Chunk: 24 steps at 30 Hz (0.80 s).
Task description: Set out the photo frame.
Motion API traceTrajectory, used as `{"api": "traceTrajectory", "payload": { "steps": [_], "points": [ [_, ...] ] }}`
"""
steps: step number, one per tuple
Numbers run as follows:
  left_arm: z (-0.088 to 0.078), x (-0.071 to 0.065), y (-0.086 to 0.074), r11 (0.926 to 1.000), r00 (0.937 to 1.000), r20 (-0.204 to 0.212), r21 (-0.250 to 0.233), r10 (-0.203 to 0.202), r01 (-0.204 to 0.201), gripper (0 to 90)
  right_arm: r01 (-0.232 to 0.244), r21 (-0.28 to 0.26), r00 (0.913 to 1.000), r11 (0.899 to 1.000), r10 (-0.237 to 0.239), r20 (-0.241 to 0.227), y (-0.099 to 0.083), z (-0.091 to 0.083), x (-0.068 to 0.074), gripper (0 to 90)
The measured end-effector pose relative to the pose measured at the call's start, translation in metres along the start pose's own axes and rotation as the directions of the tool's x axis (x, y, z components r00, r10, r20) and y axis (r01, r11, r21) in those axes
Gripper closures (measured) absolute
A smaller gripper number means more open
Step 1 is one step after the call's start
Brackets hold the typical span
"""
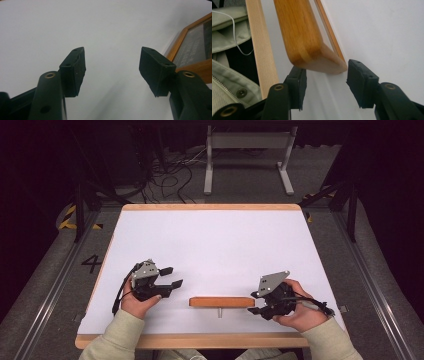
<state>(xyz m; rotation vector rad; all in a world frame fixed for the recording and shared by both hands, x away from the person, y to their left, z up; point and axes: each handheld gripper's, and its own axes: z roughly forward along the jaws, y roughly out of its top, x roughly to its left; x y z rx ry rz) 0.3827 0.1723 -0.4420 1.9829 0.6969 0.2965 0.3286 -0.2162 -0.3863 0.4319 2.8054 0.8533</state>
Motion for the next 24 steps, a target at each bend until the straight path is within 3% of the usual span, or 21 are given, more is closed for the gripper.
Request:
{"api": "traceTrajectory", "payload": {
  "steps": [5,8,18,24],
  "points": [
    [0.000,0.001,0.000,1.0000,1.0000,-0.005,-0.002,0.002,-0.002,38.6,-0.010,0.040,0.9999,0.999,0.010,0.005,-0.003,0.001,-0.001,58.3],
    [0.000,0.001,0.000,1.0000,1.0000,-0.005,0.001,0.002,-0.002,38.6,-0.008,0.065,1.0000,0.998,0.007,0.001,-0.005,0.002,-0.002,69.7],
    [-0.001,0.001,0.000,1.0000,1.0000,-0.007,-0.001,-0.004,0.004,38.5,0.012,0.118,0.9971,0.993,-0.003,-0.077,-0.010,0.010,-0.002,89.5],
    [0.000,0.001,0.000,1.0000,1.0000,-0.007,0.005,-0.001,0.001,38.6,0.024,0.110,0.9942,0.994,-0.012,-0.106,-0.012,0.020,-0.003,90.0]
  ]
}}
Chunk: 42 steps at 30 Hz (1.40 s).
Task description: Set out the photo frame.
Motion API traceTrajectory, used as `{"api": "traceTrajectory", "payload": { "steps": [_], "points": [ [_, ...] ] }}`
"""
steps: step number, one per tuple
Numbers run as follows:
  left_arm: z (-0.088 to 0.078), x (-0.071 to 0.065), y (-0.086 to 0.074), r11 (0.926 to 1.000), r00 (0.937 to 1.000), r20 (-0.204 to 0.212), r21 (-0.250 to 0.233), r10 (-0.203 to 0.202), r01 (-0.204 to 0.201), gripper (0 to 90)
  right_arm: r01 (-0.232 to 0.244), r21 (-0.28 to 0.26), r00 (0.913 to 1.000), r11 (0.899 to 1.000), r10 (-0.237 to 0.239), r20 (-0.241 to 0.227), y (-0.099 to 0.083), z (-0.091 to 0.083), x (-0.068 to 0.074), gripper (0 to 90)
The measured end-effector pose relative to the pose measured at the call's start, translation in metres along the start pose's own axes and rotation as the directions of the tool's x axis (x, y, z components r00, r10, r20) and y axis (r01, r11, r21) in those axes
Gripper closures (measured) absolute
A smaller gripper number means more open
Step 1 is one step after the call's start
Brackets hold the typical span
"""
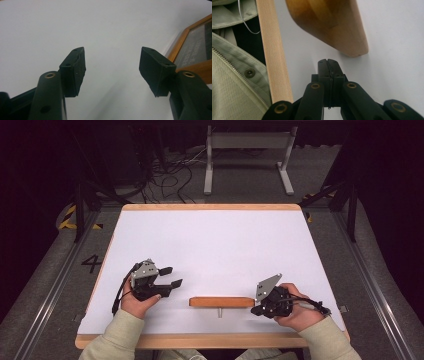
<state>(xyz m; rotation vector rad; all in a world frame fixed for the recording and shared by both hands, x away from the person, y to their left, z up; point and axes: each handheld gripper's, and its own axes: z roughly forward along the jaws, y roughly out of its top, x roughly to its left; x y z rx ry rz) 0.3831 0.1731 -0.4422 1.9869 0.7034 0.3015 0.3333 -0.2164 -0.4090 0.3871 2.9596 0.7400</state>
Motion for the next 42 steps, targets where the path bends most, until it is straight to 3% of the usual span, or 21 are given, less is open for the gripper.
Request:
{"api": "traceTrajectory", "payload": {
  "steps": [5,13,22,27,32,42],
  "points": [
    [0.000,0.000,0.000,1.0000,1.0000,0.003,0.000,-0.002,0.002,38.5,-0.018,-0.033,0.9989,0.999,0.017,-0.045,-0.002,0.009,-0.003,90.0],
    [0.001,-0.001,0.000,1.0000,1.0000,0.004,0.002,-0.002,0.002,38.5,-0.053,-0.094,0.9968,0.994,0.047,-0.065,-0.004,0.015,-0.008,90.0],
    [0.004,-0.002,-0.001,1.0000,0.9999,0.011,0.010,-0.002,0.002,38.4,-0.084,-0.108,0.9953,0.991,0.079,-0.056,-0.006,0.017,-0.013,90.0],
    [0.002,-0.002,-0.003,0.9999,1.0000,-0.001,0.010,-0.007,0.007,36.4,-0.115,-0.120,0.9933,0.986,0.113,-0.022,-0.005,0.018,-0.018,90.0],
    [-0.004,-0.001,-0.007,0.9999,0.9997,-0.022,0.011,-0.012,0.012,34.9,-0.152,-0.165,0.9879,0.974,0.155,0.003,-0.002,0.017,-0.025,90.0],
    [-0.022,-0.001,-0.019,0.9993,0.9972,-0.065,0.005,-0.038,0.038,34.8,-0.239,-0.248,0.9668,0.939,0.254,0.030,0.005,0.023,-0.045,90.0]
  ]
}}
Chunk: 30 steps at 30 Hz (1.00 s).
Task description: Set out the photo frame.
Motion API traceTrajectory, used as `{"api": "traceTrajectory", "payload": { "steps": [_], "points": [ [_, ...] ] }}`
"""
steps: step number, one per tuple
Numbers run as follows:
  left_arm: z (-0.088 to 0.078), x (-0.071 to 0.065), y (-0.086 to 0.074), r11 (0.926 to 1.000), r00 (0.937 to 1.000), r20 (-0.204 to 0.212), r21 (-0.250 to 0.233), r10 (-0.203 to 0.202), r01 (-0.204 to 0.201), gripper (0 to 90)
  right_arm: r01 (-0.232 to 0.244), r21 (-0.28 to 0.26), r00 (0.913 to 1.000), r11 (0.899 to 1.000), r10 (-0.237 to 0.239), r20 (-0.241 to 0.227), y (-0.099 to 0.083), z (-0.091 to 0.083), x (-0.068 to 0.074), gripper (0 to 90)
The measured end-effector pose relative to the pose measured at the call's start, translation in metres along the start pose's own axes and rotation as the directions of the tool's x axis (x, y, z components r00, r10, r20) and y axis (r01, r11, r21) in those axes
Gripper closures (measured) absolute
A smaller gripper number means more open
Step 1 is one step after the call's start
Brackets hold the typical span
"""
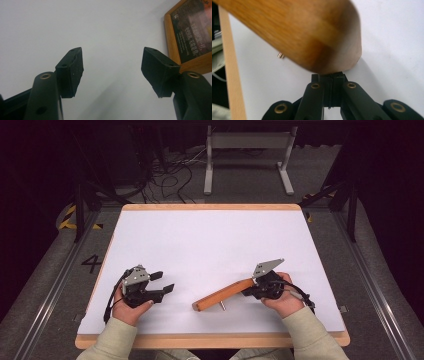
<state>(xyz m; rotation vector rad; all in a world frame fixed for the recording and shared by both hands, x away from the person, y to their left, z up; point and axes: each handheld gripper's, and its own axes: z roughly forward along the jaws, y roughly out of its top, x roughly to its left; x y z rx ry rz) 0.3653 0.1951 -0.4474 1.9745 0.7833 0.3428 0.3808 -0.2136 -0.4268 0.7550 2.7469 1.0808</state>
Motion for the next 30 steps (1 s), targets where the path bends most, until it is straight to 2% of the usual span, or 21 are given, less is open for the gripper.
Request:
{"api": "traceTrajectory", "payload": {
  "steps": [8,15,25,30],
  "points": [
    [-0.016,0.000,-0.012,0.9996,0.9986,-0.045,0.006,-0.029,0.029,34.7,-0.014,-0.037,0.9992,0.999,0.015,0.036,0.014,0.009,-0.010,90.0],
    [-0.024,-0.001,-0.018,0.9996,0.9977,-0.061,-0.001,-0.029,0.029,37.2,-0.030,-0.072,0.9982,0.997,0.033,0.050,0.022,0.018,-0.016,90.0],
    [-0.031,-0.003,-0.024,0.9998,0.9978,-0.063,0.001,-0.021,0.021,42.2,-0.054,-0.148,0.9958,0.988,0.064,0.066,0.031,0.032,-0.021,90.0],
    [-0.030,-0.007,-0.022,0.9997,0.9993,-0.031,0.003,-0.022,0.022,49.3,-0.039,-0.140,0.9953,0.989,0.051,0.082,0.031,0.030,-0.019,90.0]
  ]
}}
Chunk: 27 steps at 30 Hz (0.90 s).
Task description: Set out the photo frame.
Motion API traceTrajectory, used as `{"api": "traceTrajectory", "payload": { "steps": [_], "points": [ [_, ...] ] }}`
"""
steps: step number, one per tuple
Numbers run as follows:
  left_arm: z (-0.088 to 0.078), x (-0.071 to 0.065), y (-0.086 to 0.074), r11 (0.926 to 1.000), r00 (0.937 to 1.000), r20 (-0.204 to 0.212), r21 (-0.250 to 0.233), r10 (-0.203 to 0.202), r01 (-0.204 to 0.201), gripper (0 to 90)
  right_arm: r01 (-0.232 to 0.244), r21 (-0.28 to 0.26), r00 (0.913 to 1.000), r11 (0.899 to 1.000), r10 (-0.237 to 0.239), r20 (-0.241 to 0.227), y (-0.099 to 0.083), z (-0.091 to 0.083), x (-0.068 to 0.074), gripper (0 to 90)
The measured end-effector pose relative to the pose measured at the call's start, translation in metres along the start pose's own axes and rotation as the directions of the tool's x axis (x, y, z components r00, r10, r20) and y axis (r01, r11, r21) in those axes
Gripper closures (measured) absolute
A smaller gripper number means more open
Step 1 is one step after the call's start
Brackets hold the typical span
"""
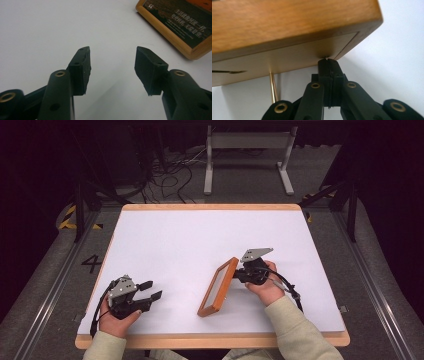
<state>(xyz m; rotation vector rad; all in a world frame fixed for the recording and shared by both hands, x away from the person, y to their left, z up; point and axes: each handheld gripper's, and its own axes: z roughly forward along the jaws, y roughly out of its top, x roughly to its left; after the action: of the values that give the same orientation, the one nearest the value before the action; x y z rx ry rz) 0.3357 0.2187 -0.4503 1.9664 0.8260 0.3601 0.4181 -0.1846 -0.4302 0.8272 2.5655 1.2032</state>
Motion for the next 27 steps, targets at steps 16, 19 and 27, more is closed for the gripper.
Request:
{"api": "traceTrajectory", "payload": {
  "steps": [16,19,27],
  "points": [
    [0.021,-0.024,0.017,0.9939,0.9815,0.173,0.060,0.081,-0.093,87.8,0.032,0.038,0.9925,0.999,-0.037,0.117,-0.014,-0.040,-0.004,90.0],
    [0.026,-0.028,0.020,0.9911,0.9765,0.192,0.070,0.098,-0.113,89.3,0.026,0.035,0.9919,0.999,-0.030,0.123,-0.016,-0.044,-0.005,90.0],
    [0.047,-0.041,0.026,0.9795,0.9657,0.219,0.114,0.138,-0.166,89.6,-0.006,0.021,0.9898,1.000,0.003,0.143,-0.022,-0.057,-0.009,89.8]
  ]
}}
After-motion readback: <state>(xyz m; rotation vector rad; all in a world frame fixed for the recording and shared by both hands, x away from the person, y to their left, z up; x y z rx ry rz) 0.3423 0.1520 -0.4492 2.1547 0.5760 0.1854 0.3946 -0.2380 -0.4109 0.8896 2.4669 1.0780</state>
